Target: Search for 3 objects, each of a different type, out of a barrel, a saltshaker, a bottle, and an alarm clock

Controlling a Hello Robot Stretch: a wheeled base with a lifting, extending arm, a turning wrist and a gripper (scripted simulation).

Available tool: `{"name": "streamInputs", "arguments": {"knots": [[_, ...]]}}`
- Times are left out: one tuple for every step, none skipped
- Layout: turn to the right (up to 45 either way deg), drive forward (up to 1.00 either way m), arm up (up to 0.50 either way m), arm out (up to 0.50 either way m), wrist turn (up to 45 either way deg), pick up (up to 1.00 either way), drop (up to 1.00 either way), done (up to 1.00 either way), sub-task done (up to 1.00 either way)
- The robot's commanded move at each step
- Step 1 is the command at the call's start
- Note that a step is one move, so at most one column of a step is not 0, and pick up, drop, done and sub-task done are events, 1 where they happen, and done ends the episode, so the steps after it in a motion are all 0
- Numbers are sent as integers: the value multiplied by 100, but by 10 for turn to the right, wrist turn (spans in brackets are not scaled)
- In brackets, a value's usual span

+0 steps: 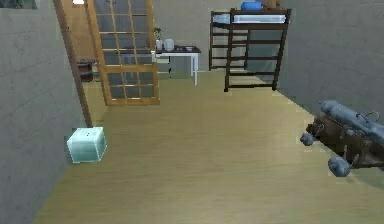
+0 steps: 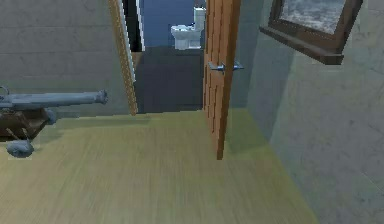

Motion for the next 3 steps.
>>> {"name": "streamInputs", "arguments": {"knots": [[0, 75, 0, 0, 0, 0, 0, 0, 0], [-150, 0, 0, 0, 0, 0, 0, 0, 0], [0, 100, 0, 0, 0, 0, 0, 0, 0]]}}
